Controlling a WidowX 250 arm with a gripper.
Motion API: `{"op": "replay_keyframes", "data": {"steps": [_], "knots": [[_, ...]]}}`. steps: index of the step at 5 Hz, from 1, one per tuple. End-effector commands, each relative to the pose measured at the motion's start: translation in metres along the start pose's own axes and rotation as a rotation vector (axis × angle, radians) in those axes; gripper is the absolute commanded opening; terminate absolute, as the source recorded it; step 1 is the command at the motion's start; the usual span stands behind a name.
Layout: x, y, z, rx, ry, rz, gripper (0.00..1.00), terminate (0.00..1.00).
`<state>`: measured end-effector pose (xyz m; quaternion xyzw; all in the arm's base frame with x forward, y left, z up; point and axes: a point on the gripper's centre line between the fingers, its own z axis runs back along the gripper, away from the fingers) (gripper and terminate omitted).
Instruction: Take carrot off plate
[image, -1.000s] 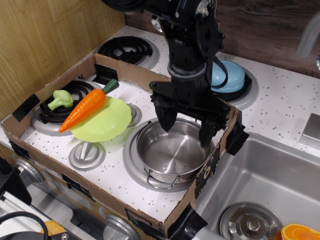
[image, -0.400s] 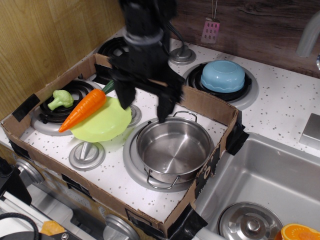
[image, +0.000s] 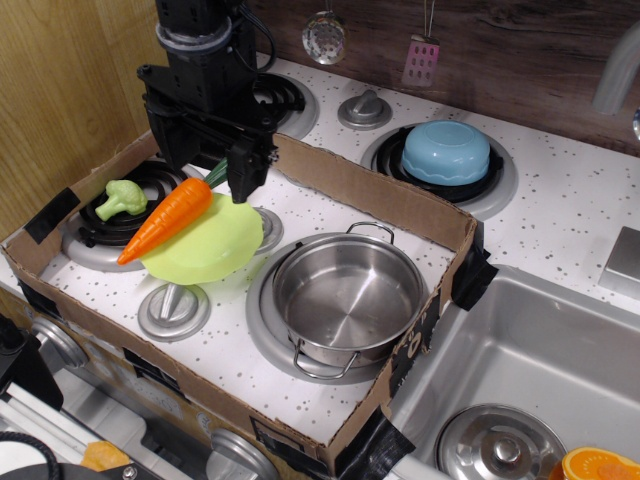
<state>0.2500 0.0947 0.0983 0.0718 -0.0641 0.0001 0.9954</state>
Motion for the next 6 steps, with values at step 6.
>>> {"op": "replay_keyframes", "data": {"steps": [6], "knots": [[0.008,0.055,-0.064,-0.003,-0.113,-0.161,1.0,0.0]]}}
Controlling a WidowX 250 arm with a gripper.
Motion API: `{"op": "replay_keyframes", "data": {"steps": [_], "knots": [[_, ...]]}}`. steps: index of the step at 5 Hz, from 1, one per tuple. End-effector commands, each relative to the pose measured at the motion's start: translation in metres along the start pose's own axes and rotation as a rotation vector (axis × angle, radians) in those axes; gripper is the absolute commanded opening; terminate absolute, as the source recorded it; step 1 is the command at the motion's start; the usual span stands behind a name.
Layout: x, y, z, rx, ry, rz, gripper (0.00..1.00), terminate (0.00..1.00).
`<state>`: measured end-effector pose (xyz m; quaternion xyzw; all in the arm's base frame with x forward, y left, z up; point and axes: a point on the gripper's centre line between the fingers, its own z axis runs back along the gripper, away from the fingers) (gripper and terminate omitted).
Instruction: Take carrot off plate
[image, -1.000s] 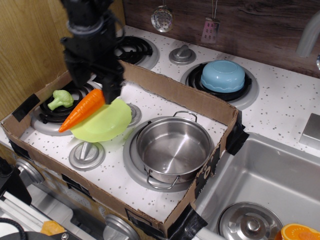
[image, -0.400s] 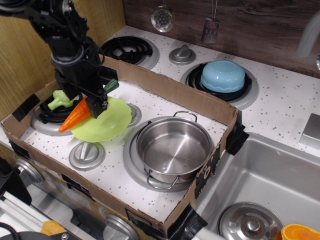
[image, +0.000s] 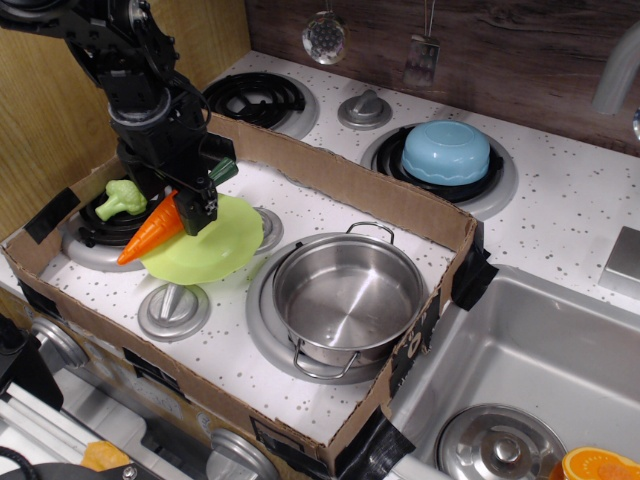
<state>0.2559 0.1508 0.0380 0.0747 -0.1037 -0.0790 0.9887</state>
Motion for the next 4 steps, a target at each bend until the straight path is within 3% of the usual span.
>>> {"op": "replay_keyframes", "data": {"steps": [1,2,4], "knots": [[0.009,0.012,-0.001,-0.015,-0.028,-0.004,1.0,0.0],[0.011,0.013,-0.005,-0.04,-0.02,-0.012,0.0,0.0],[0.023,0.014,0.011,-0.018,-0.006,-0.015,0.0,0.0]]}}
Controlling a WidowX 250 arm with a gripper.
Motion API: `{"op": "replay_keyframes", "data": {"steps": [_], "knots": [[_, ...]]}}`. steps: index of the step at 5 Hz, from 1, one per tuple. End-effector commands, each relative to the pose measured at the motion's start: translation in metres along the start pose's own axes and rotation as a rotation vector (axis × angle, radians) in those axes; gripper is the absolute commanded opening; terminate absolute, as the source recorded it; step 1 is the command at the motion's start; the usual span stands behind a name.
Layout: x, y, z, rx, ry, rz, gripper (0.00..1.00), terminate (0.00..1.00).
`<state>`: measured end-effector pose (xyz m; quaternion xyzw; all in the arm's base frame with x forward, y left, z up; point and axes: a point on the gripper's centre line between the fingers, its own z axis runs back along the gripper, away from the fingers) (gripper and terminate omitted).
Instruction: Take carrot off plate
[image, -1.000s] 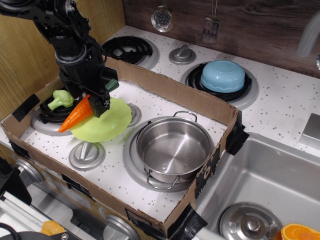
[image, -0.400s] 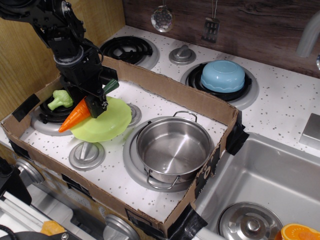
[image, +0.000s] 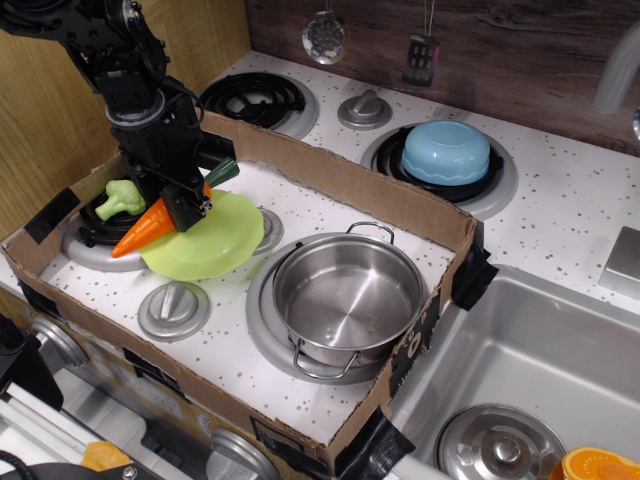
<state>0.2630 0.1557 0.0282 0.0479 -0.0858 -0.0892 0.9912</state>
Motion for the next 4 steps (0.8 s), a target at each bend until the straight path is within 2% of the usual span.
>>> {"op": "replay_keyframes", "data": {"steps": [1,2,3,4], "knots": [[0.024,0.006,0.044,0.078,-0.028,0.019,0.0,0.0],[0.028,-0.003,0.067,0.102,-0.002,0.075,0.0,0.0],[0.024,-0.019,0.084,0.083,0.037,0.266,0.0,0.0],[0.01,-0.032,0.096,0.091,0.051,0.492,0.0,0.0]]}}
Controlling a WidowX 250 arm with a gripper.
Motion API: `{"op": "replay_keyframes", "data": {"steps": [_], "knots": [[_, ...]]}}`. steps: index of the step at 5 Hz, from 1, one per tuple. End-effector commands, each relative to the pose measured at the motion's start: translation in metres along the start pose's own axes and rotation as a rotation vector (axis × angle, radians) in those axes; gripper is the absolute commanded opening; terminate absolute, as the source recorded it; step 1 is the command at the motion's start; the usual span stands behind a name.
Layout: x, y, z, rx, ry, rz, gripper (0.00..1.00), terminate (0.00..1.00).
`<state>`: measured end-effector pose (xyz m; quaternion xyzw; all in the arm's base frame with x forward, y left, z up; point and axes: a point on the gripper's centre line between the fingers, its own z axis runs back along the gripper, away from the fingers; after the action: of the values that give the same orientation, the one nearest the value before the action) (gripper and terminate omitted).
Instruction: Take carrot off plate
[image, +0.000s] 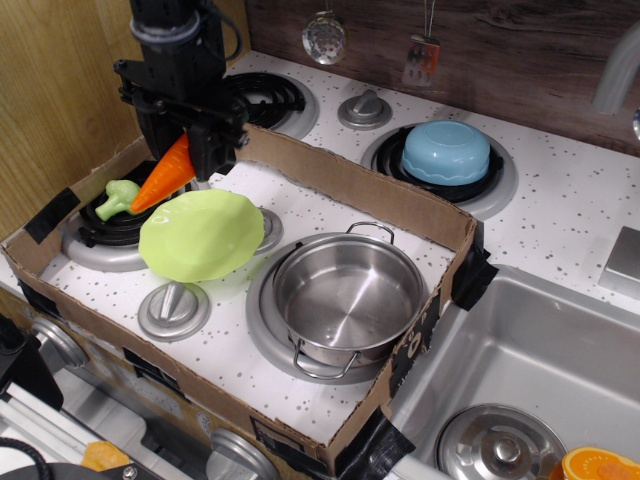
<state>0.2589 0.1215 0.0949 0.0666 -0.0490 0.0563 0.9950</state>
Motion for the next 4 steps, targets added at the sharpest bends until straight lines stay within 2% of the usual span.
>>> {"op": "replay_keyframes", "data": {"steps": [1,2,3,4], "knots": [[-0.034,-0.012,0.024,0.033,-0.057,0.466,0.0,0.0],[-0.058,-0.022,0.012,0.072,-0.086,0.718,0.0,0.0],[-0.07,-0.03,0.001,0.115,-0.101,0.888,0.0,0.0],[-0.073,-0.039,-0.015,0.116,-0.08,1.043,0.0,0.0]]}}
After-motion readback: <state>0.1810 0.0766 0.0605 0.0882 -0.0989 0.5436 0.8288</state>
